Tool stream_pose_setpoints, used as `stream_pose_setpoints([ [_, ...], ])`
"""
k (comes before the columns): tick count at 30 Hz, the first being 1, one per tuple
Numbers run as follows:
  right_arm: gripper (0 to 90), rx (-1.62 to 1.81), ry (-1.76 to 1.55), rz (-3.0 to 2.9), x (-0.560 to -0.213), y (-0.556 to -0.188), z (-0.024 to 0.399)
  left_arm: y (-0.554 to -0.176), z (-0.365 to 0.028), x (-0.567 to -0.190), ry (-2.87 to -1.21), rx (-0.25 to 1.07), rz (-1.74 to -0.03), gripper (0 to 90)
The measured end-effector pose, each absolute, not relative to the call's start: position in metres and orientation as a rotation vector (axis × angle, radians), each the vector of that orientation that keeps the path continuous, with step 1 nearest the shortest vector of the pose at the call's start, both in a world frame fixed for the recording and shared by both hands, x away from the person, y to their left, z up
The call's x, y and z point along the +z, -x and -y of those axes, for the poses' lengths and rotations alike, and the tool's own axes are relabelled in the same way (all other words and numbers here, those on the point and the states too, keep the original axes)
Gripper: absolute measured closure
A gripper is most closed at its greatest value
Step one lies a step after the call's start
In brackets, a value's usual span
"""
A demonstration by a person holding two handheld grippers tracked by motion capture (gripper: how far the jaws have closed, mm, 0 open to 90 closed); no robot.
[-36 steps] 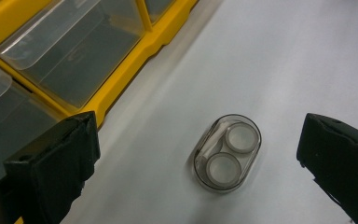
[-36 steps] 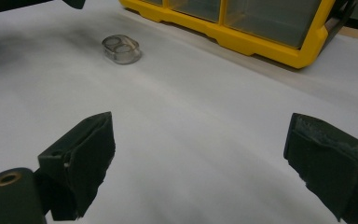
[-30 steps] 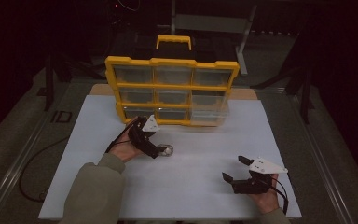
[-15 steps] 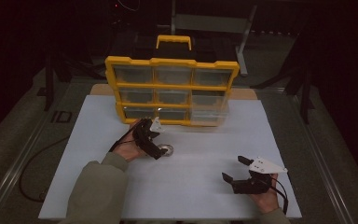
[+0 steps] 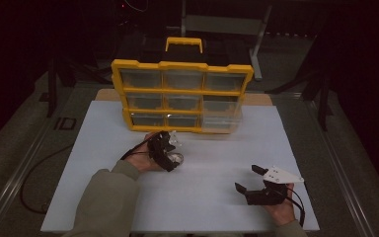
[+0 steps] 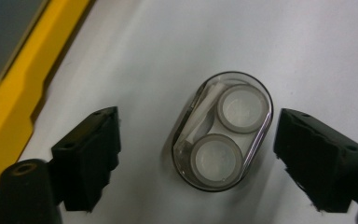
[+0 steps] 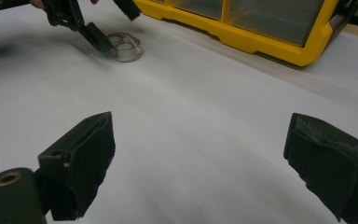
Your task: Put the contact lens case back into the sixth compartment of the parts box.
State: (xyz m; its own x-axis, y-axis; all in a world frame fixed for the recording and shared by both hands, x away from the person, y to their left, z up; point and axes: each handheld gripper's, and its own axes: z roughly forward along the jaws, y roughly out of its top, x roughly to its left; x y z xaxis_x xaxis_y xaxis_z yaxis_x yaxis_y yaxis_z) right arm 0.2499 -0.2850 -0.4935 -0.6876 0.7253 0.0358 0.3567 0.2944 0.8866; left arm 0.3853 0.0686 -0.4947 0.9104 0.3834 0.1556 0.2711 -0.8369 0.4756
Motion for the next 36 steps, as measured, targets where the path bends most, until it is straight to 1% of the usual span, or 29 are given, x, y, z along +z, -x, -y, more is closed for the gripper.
stream_pose_setpoints([
  [4, 8.5, 1.361, -0.974, -2.194, -0.493, -0.25, 0.285, -0.388, -0.068, -0.499, -2.641, 0.31, -0.46, 22.9],
  [7, 8.5, 1.359, -0.974, -2.198, -0.494, -0.25, 0.285, -0.392, -0.07, -0.501, -2.628, 0.271, -0.459, 32.8],
  [9, 8.6, 1.355, -0.976, -2.201, -0.494, -0.25, 0.285, -0.395, -0.071, -0.501, -2.618, 0.239, -0.466, 37.2],
  [12, 8.5, 1.354, -0.976, -2.201, -0.494, -0.25, 0.285, -0.398, -0.072, -0.501, -2.615, 0.18, -0.475, 42.4],
  [17, 8.5, 1.355, -0.975, -2.201, -0.494, -0.25, 0.285, -0.398, -0.071, -0.5, -2.629, 0.154, -0.485, 48.5],
  [21, 8.5, 1.36, -0.975, -2.198, -0.494, -0.25, 0.285, -0.399, -0.072, -0.499, -2.634, 0.181, -0.488, 49.1],
  [36, 8.6, 1.369, -0.975, -2.196, -0.493, -0.25, 0.286, -0.399, -0.084, -0.482, -2.588, 0.203, -0.547, 49.3],
])
